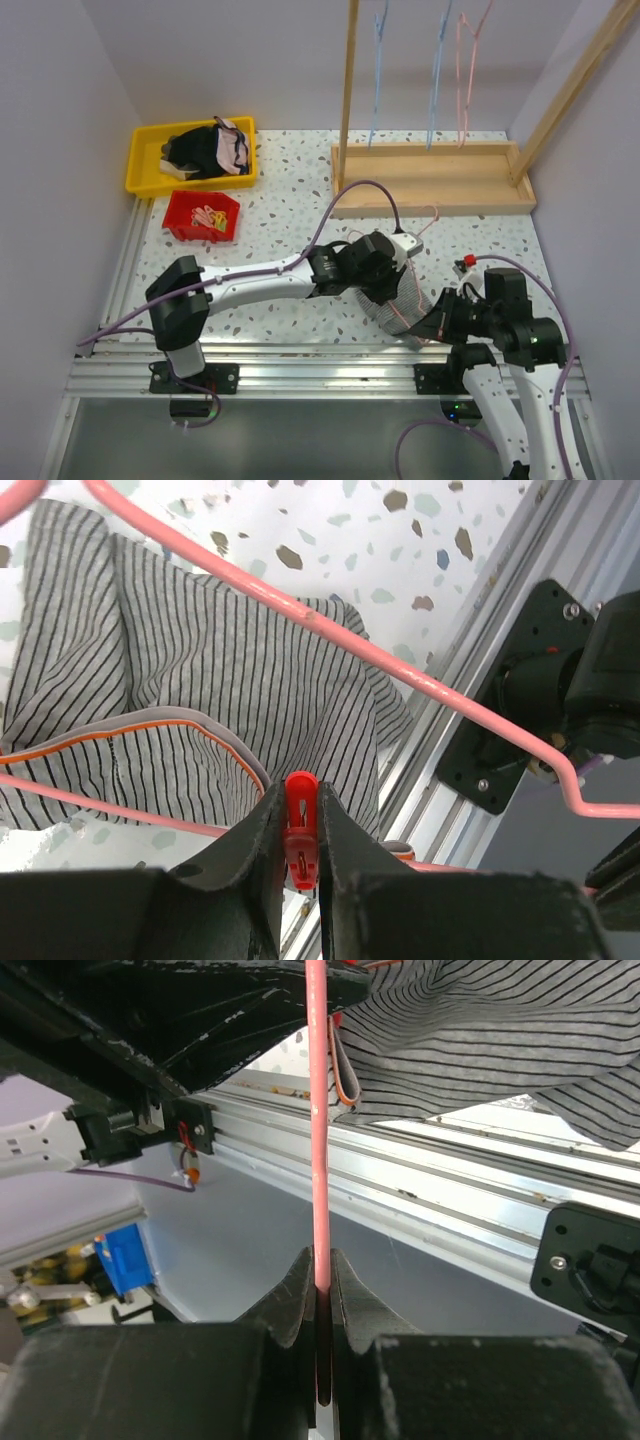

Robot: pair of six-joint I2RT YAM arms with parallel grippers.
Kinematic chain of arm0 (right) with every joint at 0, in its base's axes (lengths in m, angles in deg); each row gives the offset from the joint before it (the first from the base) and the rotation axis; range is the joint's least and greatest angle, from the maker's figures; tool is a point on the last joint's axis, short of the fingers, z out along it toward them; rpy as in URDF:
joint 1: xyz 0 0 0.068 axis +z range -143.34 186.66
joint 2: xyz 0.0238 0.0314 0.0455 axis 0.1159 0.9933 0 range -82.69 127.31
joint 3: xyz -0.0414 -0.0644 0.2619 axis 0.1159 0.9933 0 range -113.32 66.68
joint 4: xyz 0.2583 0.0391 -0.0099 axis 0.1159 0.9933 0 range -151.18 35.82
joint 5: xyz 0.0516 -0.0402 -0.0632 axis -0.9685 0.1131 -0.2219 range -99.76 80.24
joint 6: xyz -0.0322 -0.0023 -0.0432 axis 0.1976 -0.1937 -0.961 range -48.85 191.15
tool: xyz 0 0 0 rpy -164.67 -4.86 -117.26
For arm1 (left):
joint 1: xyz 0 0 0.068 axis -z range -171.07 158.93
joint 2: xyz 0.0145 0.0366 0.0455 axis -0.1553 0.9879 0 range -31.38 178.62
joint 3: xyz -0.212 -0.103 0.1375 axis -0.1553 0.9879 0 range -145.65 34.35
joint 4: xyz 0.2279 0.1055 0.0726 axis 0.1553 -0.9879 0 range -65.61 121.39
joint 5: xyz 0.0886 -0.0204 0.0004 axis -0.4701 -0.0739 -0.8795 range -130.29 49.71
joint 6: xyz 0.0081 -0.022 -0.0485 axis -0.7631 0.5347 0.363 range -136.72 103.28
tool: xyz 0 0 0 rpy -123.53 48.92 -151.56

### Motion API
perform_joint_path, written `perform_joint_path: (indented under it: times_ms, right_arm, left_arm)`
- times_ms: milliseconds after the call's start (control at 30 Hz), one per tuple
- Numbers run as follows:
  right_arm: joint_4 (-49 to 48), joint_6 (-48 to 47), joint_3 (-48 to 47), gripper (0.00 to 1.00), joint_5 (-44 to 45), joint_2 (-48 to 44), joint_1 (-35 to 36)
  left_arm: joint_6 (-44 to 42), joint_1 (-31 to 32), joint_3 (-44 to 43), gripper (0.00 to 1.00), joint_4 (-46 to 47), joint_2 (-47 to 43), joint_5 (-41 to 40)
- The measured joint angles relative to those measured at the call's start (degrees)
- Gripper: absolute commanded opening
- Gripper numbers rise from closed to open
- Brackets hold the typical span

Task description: Remove the underwear clipped to the hanger

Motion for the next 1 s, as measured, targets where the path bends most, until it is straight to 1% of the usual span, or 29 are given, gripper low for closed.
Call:
perform_joint_path:
  times_ms: [233,300,333,400,433,467,500,533,667,767,867,1000]
  right_arm:
    - [-3.1,9.8,-0.2,0.0,-1.4,-0.9,0.4]
    - [-4.6,12.6,-0.1,0.0,-1.8,-2.3,0.4]
    - [-5.2,13.5,-0.1,0.0,-2.0,-3.0,0.4]
    - [-5.5,14.0,-0.5,0.0,-1.3,-3.6,0.5]
    - [-5.2,14.0,-0.6,0.0,0.2,-3.5,0.4]
    - [-4.6,13.9,-0.7,0.0,1.5,-3.3,0.4]
    - [-3.7,13.6,-0.9,0.0,3.2,-2.8,0.3]
    - [-2.8,13.0,-1.3,0.0,4.4,-2.3,0.2]
    - [0.7,9.9,-5.6,0.0,9.7,-0.5,0.3]
    - [3.0,7.1,-10.6,0.0,14.5,0.1,0.3]
    - [4.2,4.8,-16.1,0.0,19.8,0.8,0.3]
    - [4.8,0.9,-23.7,0.0,27.3,2.7,0.3]
  left_arm:
    - [4.2,0.1,7.5,0.01,5.9,-7.6,-7.3]
    - [5.5,0.1,9.6,0.09,8.4,-10.2,-9.1]
    - [6.2,0.2,10.6,0.27,9.7,-11.3,-9.8]
    - [7.3,0.2,11.8,0.48,11.2,-13.0,-11.0]
    - [7.8,0.1,12.3,0.7,12.2,-13.8,-11.6]
    - [8.3,0.1,12.4,0.83,12.8,-14.2,-11.9]
    - [8.9,0.1,12.4,0.95,13.7,-14.6,-12.5]
    - [9.6,0.0,12.4,1.0,14.5,-14.8,-12.7]
    - [11.2,0.0,12.3,1.0,15.7,-16.2,-14.2]
    - [11.8,0.0,12.3,1.0,15.4,-18.7,-16.5]
    - [12.7,0.0,12.4,1.0,14.4,-24.1,-19.7]
    - [13.3,0.0,13.5,1.0,13.1,-34.5,-24.6]
